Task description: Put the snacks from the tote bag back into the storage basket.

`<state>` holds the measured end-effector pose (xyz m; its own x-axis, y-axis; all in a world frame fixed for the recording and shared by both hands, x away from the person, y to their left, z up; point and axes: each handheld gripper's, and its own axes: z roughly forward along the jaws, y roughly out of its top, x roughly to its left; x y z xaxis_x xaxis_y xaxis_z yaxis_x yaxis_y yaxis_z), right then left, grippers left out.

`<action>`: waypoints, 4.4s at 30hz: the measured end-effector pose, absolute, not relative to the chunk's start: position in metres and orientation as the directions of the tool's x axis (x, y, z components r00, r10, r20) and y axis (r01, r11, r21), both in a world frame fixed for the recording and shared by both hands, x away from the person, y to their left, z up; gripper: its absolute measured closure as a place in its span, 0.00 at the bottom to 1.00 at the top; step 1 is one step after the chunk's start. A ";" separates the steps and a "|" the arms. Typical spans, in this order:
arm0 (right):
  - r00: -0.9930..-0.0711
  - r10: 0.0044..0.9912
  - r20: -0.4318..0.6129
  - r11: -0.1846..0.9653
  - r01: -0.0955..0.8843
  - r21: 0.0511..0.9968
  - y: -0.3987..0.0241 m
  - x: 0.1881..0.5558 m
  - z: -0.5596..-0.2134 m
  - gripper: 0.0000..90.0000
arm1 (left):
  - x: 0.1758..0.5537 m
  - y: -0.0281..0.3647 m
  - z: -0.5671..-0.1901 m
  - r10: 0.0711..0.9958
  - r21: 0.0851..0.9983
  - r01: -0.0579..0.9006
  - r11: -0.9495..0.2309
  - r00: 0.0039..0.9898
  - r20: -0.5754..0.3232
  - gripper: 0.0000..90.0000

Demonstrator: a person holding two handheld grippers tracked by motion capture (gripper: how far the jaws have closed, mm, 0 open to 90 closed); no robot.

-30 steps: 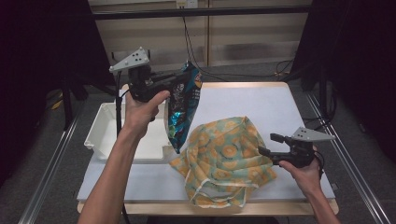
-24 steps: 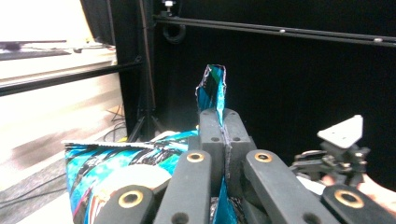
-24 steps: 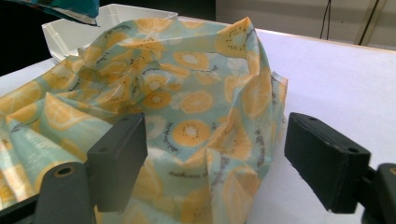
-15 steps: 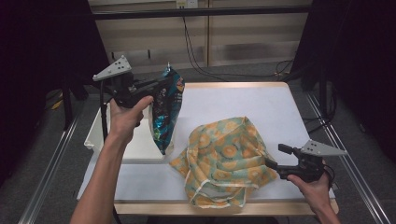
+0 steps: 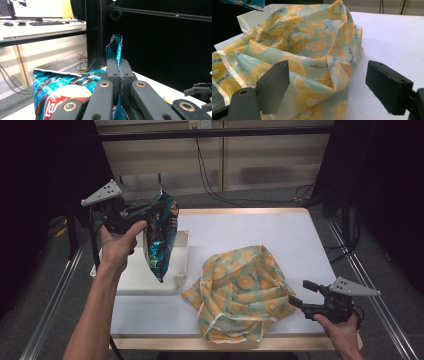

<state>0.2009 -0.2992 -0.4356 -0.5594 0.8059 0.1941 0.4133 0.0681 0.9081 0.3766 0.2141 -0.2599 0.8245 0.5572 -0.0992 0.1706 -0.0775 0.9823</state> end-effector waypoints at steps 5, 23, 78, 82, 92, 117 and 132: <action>-0.566 0.802 0.194 0.067 0.407 0.911 -0.302 0.201 -0.438 0.21 | 0.380 0.222 -0.261 0.580 0.983 0.169 -0.077 0.809 -0.094 1.00; -0.572 0.798 0.190 0.079 0.411 0.908 -0.303 0.194 -0.444 0.20 | 0.407 0.255 -0.289 0.695 0.969 0.236 -0.071 0.708 -0.121 1.00; -0.600 0.779 0.180 0.111 0.416 0.903 -0.301 0.194 -0.448 0.20 | 0.480 0.189 -0.377 0.677 0.921 0.363 -0.145 0.714 -0.175 0.90; -0.595 0.782 0.186 0.106 0.421 0.901 -0.302 0.195 -0.448 0.20 | 0.482 0.184 -0.380 0.675 0.914 0.367 -0.173 0.720 -0.162 0.88; -0.598 0.782 0.178 0.115 0.419 0.901 -0.303 0.195 -0.449 0.20 | 0.484 0.172 -0.389 0.685 0.898 0.382 -0.218 0.715 -0.138 0.78; -0.593 0.785 0.180 0.106 0.415 0.904 -0.305 0.195 -0.449 0.21 | 0.454 0.205 -0.361 0.656 0.927 0.328 -0.180 0.743 -0.135 0.69; -0.596 0.785 0.170 0.119 0.413 0.903 -0.302 0.196 -0.449 0.21 | 0.399 0.237 -0.380 0.588 0.908 0.325 -0.266 0.801 -0.114 1.00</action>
<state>0.1957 -0.3016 -0.4486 -0.5963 0.7847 0.1695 0.4128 0.1185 0.9031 0.3989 0.2366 -0.3798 0.8005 0.5884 -0.1136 0.3245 -0.2662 0.9076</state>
